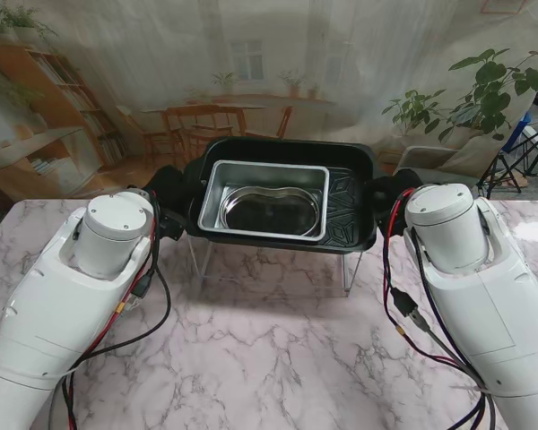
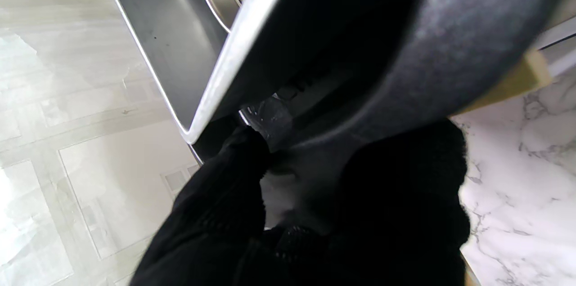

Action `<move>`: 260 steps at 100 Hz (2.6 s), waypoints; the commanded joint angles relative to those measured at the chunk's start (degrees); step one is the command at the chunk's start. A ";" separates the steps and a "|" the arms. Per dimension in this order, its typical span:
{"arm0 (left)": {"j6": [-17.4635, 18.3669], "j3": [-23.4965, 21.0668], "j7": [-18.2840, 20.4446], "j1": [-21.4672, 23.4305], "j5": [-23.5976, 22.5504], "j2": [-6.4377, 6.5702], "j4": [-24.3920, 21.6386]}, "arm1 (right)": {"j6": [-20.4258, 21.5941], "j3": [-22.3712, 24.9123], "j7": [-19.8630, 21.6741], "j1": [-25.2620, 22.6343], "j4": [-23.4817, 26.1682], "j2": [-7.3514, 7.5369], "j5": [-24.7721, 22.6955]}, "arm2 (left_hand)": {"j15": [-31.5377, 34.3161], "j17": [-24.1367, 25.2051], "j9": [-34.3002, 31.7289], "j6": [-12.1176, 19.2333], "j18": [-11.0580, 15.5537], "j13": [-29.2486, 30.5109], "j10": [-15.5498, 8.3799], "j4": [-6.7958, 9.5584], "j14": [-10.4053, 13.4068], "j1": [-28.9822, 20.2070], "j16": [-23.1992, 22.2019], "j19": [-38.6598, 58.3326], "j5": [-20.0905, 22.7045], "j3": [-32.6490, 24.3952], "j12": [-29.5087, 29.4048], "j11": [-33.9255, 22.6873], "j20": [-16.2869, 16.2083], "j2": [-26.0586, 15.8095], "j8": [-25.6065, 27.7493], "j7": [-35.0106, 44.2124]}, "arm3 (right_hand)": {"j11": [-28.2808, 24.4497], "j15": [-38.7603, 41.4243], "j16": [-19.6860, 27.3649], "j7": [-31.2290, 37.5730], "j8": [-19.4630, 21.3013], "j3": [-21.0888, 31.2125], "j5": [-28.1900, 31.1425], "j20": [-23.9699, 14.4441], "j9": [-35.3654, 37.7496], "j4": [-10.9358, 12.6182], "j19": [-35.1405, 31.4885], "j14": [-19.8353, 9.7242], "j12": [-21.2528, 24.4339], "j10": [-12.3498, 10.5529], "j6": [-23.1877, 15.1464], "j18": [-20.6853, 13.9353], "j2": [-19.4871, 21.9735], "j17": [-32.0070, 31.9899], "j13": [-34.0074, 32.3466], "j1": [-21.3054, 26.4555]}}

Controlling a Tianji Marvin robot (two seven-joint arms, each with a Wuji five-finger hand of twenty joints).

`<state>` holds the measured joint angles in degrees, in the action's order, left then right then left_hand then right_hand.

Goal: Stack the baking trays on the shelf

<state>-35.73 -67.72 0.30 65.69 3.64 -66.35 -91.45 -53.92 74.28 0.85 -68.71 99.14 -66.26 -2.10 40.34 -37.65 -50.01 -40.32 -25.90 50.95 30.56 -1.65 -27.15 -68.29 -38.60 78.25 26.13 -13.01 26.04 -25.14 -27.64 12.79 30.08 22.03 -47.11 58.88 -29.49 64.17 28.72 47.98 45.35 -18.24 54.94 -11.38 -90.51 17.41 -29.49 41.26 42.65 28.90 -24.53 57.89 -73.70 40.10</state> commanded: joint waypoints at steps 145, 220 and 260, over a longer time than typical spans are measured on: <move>-0.56 3.73 -0.69 -4.68 2.50 -5.48 2.58 | 0.92 -1.11 -3.85 -0.25 1.62 -5.71 4.04 | -27.72 34.81 33.55 28.91 13.68 -36.19 -17.47 2.58 7.71 9.57 18.51 -38.64 -3.25 13.54 -17.16 24.10 7.22 -4.19 -11.13 -17.51 | 10.07 -31.08 9.33 -26.37 -6.85 -5.27 -24.35 -4.00 -28.56 5.62 22.72 -2.83 10.10 -28.96 -41.40 -3.66 7.37 -39.44 35.02 -16.23; -2.53 3.03 0.48 -4.68 1.70 -5.02 1.83 | -0.02 -0.86 0.83 -0.83 2.14 -3.95 4.39 | -30.14 38.33 35.87 29.19 15.18 -39.80 -17.44 2.09 10.42 12.75 19.85 -43.89 -7.05 13.78 -17.97 25.46 8.21 -4.48 -13.30 -18.14 | 15.74 -39.45 11.77 -30.30 -16.29 -15.88 -40.61 -4.90 -44.32 6.47 31.97 -5.96 13.38 -32.14 -40.95 -8.45 12.54 -50.50 48.57 -22.68; -4.11 2.62 0.22 -4.94 1.79 -5.17 1.53 | -1.14 -0.59 1.94 -0.40 2.38 -3.63 4.63 | -34.54 36.66 39.79 30.53 12.12 -43.44 -19.40 1.68 12.91 15.55 21.67 -67.52 -9.08 13.96 -18.75 25.82 7.17 -5.41 -13.25 -18.77 | 18.84 -40.53 11.26 -64.57 -13.35 -19.38 -36.93 -8.74 -45.04 7.18 34.71 -6.25 14.88 -32.38 -41.82 -8.89 13.84 -51.10 49.26 -22.29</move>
<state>-40.52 -66.11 -1.53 61.55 4.59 -69.66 -87.36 -54.52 74.78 1.41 -69.95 99.13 -68.57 1.42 7.65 0.28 -15.88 -34.31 -13.61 9.25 26.59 1.73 -18.40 -53.92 -17.63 14.76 9.68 -0.44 8.12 -0.85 -18.47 8.17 17.32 -4.25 -28.98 21.26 -18.43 6.24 11.29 29.98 1.00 -25.81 9.87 -5.43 -56.21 12.73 -15.12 21.08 32.71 21.46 -11.83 7.02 -24.87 19.47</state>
